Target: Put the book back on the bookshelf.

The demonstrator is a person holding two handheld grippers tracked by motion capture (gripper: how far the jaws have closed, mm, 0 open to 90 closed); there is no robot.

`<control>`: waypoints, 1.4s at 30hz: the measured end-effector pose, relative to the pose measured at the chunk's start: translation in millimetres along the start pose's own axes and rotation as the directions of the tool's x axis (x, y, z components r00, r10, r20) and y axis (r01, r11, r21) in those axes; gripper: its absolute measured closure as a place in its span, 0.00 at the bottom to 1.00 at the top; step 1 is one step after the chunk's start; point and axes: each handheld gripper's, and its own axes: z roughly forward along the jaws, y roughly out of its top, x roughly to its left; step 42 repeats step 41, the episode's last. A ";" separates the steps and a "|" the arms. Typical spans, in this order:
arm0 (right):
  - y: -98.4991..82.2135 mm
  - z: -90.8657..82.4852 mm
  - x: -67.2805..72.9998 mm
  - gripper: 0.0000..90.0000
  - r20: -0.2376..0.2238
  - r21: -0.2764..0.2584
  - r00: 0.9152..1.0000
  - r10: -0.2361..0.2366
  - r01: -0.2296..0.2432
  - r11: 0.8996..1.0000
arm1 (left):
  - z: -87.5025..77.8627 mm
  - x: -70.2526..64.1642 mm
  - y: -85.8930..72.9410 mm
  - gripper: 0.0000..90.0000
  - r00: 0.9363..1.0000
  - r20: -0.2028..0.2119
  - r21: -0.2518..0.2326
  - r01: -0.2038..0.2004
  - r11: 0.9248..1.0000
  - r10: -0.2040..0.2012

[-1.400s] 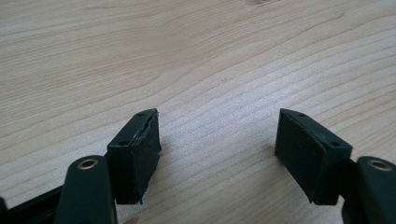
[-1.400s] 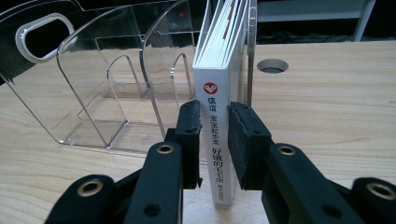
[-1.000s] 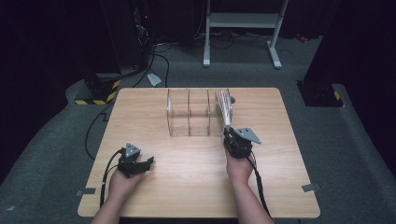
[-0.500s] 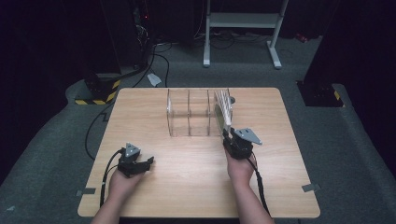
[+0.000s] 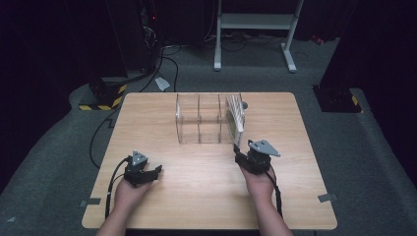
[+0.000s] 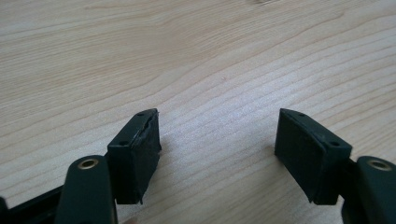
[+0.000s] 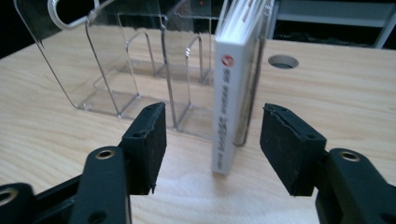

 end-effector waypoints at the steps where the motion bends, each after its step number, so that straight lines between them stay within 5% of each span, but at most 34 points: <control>1: -2.2 -2.3 -3.7 0.42 -0.002 0.008 1.000 -0.003 0.003 1.000 | -0.2 -0.3 -0.3 0.34 1.000 0.001 -0.001 0.003 1.000 -0.003; 9: -28.4 -17.5 -41.0 0.33 0.044 0.108 0.998 -0.035 0.030 0.994 | -2.7 -0.6 -2.5 0.34 1.000 0.004 0.000 0.003 1.000 -0.003; 19: -68.8 -41.3 -91.7 0.26 0.149 0.298 0.989 0.005 -0.050 0.953 | -2.4 -0.8 -2.4 0.34 1.000 0.004 -0.004 0.006 1.000 -0.006; 22: -76.8 -42.3 -95.2 0.24 0.144 0.321 0.990 -0.003 -0.043 0.946 | -2.5 -0.9 -2.4 0.34 1.000 0.004 -0.003 0.006 1.000 -0.006; 42: -76.8 -39.9 -88.6 0.24 0.125 0.320 0.992 -0.015 -0.026 0.947 | -2.7 -1.9 -2.9 0.34 1.000 0.006 -0.005 0.003 1.000 -0.003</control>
